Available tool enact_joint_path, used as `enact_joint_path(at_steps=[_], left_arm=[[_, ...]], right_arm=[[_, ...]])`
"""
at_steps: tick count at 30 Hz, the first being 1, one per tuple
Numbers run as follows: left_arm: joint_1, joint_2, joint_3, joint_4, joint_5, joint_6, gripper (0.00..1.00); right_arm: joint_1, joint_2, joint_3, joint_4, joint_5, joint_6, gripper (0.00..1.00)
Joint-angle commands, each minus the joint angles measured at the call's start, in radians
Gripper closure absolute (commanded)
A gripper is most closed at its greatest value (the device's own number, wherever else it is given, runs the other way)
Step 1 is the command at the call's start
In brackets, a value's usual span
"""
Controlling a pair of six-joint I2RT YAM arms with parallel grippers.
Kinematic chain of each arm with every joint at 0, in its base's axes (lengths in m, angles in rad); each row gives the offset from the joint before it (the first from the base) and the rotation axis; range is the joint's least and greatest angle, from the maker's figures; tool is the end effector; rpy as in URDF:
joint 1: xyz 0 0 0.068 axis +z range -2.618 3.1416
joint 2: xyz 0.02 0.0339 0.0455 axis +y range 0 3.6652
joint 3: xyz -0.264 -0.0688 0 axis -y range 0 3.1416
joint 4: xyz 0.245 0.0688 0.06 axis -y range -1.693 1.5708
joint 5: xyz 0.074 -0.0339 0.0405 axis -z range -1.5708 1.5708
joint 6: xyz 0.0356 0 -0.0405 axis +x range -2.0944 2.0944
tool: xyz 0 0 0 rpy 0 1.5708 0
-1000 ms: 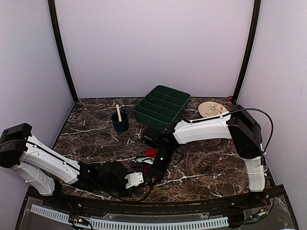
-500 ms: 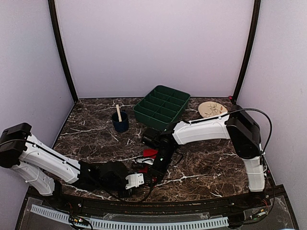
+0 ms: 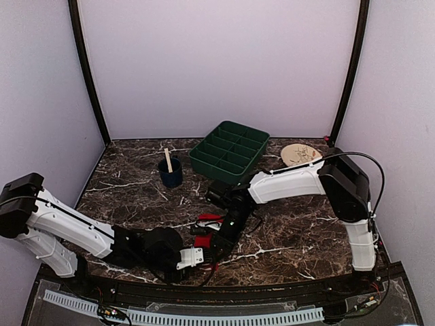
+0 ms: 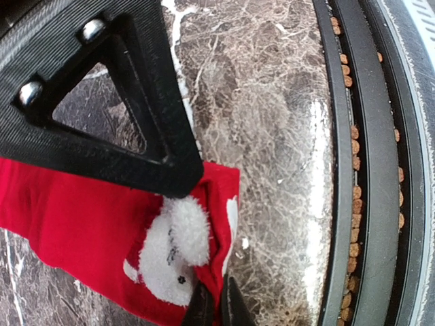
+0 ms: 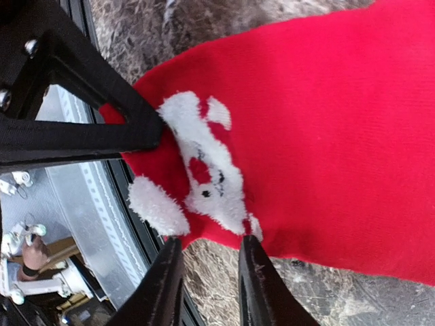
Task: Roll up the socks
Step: Roll the sock at the center of the board.
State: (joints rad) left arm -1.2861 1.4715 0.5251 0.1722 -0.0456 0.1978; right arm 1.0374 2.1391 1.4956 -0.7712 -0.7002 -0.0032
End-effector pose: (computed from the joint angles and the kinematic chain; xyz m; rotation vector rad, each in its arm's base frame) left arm 0.0757 -0.2530 0.1359 1.6017 1.7813 -0.4751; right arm 0.1886 0.3646 0.1370 1.4403 -2.3553 -0.9826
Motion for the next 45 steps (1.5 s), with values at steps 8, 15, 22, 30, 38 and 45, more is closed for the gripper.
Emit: enact_joint_path(at_steps=[8,15,22,30,38,45], left_arm=[[0.132,0.01,0.109,-0.163,0.236,-0.017,1.0],[0.185,0.071,0.192,-0.268,0.395,0.015,1.0],[0.206,0.169,0.281,-0.38,0.523,0.017,1.0],[0.242,0.193,0.309,-0.412,0.572,0.009,1.0],[0.298,0.263,0.382,-0.485,0.68,0.012,1.0],[0.331,0.351,0.456,-0.595,0.759,0.045,1.0]], right_arm=[[-0.01,-0.103,-0.102,0.162,0.047,0.089,0.72],[-0.024,-0.168,-0.211,0.307,0.131,0.193,0.65],[-0.058,-0.206,-0.306,0.433,0.143,0.296,0.61],[-0.081,-0.272,-0.409,0.541,0.207,0.37,0.57],[-0.088,-0.403,-0.503,0.587,0.406,0.396,0.57],[-0.076,-0.532,-0.59,0.627,0.54,0.39,0.58]])
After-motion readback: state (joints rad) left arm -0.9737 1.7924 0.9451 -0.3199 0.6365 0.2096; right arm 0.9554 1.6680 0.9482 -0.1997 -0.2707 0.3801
